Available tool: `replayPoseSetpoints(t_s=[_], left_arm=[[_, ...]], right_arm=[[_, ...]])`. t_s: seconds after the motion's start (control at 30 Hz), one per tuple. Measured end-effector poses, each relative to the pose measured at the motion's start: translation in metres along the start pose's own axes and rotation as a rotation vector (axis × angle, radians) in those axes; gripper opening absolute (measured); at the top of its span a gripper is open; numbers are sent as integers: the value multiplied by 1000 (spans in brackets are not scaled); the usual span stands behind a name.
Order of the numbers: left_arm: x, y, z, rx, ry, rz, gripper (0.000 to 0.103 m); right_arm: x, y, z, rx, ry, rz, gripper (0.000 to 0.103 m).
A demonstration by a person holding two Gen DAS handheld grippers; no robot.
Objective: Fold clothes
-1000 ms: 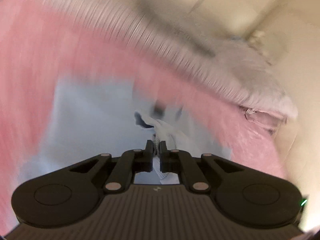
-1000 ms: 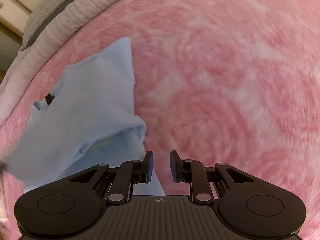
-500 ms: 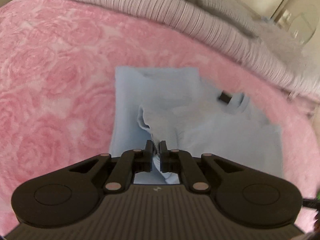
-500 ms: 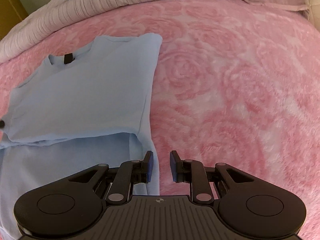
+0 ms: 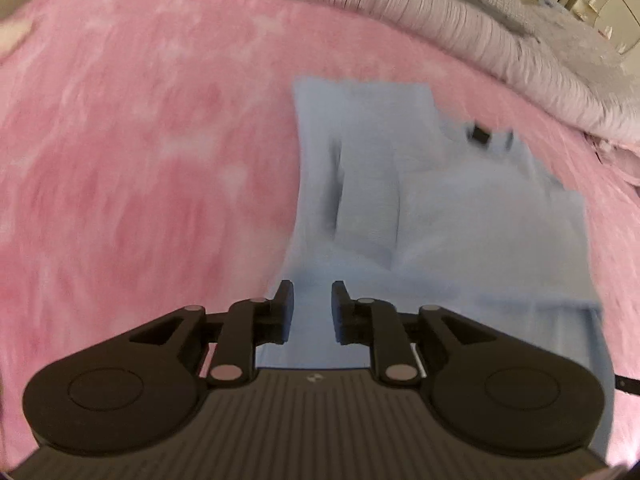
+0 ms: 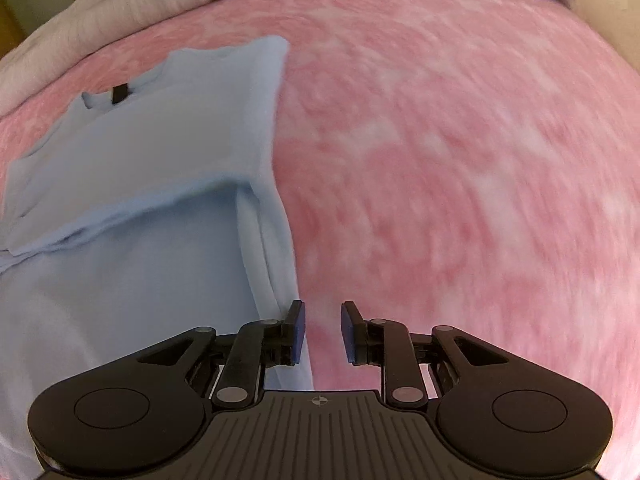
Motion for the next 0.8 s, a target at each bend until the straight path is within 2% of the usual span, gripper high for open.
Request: replayPoseSetpoints(t_s=[0.07, 0.13, 0.23, 0.33, 0.47, 0.53, 0.6, 0.67, 0.7, 0.73, 0.8], left_arm=[[-27, 2, -10, -19, -10, -55, 14], [-52, 11, -15, -20, -71, -58, 15], [-66, 31, -14, 17, -140, -82, 12], [-68, 49, -8, -19, -117, -29, 13], [-71, 43, 16, -51, -124, 51, 13], [-78, 35, 26, -46, -135, 67, 13], [-91, 32, 26, -3, -149, 53, 15], [-109, 36, 15, 54, -144, 24, 16], [-118, 43, 6, 72, -124, 15, 16], [-128, 52, -4, 81, -91, 10, 16], [-139, 72, -18, 85, -40, 15, 16]], right_arm=[[-22, 5, 9, -5, -46, -23, 24], [-45, 13, 14, -30, -55, -45, 24], [-68, 30, 15, -97, -36, -81, 25], [-59, 49, -2, -50, 60, 18, 25], [-49, 31, -23, 22, 228, 84, 24], [-45, 19, -33, 57, 313, 111, 24], [-45, 13, -32, 84, 361, 139, 24], [-59, 21, -1, 96, 305, 155, 24], [-67, 27, 17, 79, 262, 124, 24], [-77, 33, 34, 66, 223, 98, 33], [-90, 45, 61, 88, 118, 52, 34]])
Point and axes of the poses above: each gripper's, at about its wrist camera, not at the fingertips, and y roughly against the way its jaws point, z to its right, x to its top, the point moved 2 cm from there along -y, roughly the way its jaws point, and after that the axes turned 1 degree about y, right-handed, at the moved point
